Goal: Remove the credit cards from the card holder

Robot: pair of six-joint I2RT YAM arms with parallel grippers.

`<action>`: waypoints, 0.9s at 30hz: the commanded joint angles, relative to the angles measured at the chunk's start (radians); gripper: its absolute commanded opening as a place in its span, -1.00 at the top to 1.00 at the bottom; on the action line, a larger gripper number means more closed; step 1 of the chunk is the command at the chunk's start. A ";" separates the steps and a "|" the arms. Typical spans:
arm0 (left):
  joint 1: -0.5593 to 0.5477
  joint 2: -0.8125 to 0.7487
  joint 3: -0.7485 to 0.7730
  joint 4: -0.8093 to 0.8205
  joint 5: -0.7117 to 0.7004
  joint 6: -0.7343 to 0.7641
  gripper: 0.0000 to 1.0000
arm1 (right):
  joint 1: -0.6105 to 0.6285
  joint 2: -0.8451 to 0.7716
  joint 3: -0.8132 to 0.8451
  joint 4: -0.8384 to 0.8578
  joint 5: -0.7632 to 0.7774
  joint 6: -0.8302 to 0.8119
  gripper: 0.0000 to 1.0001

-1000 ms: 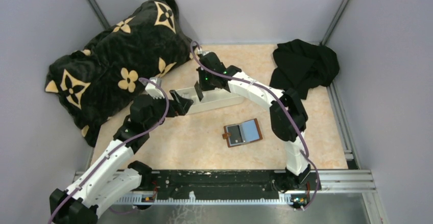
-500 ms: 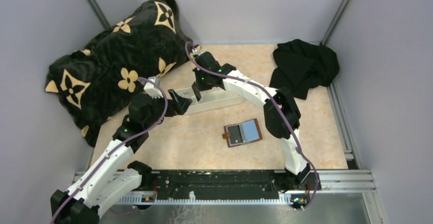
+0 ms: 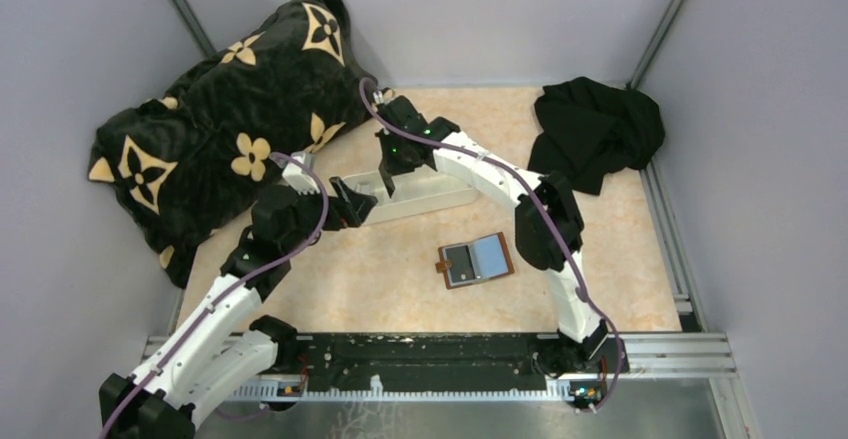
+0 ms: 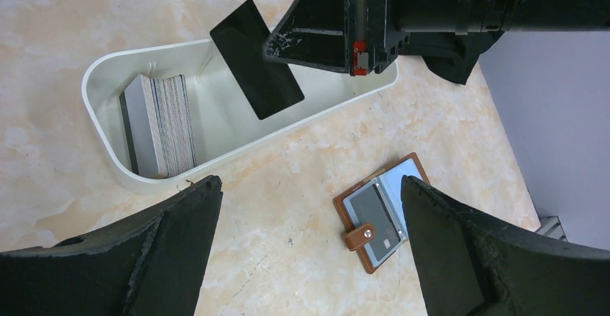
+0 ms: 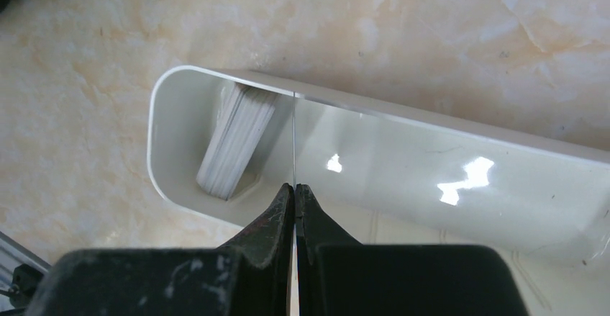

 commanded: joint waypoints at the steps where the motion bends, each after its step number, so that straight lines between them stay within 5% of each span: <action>1: 0.007 -0.029 -0.009 0.031 0.016 -0.001 -0.99 | 0.023 0.039 0.119 -0.063 0.026 -0.011 1.00; 27: 0.005 -0.037 -0.017 0.035 0.025 -0.004 -0.99 | 0.039 0.075 0.151 -0.144 0.052 -0.015 1.00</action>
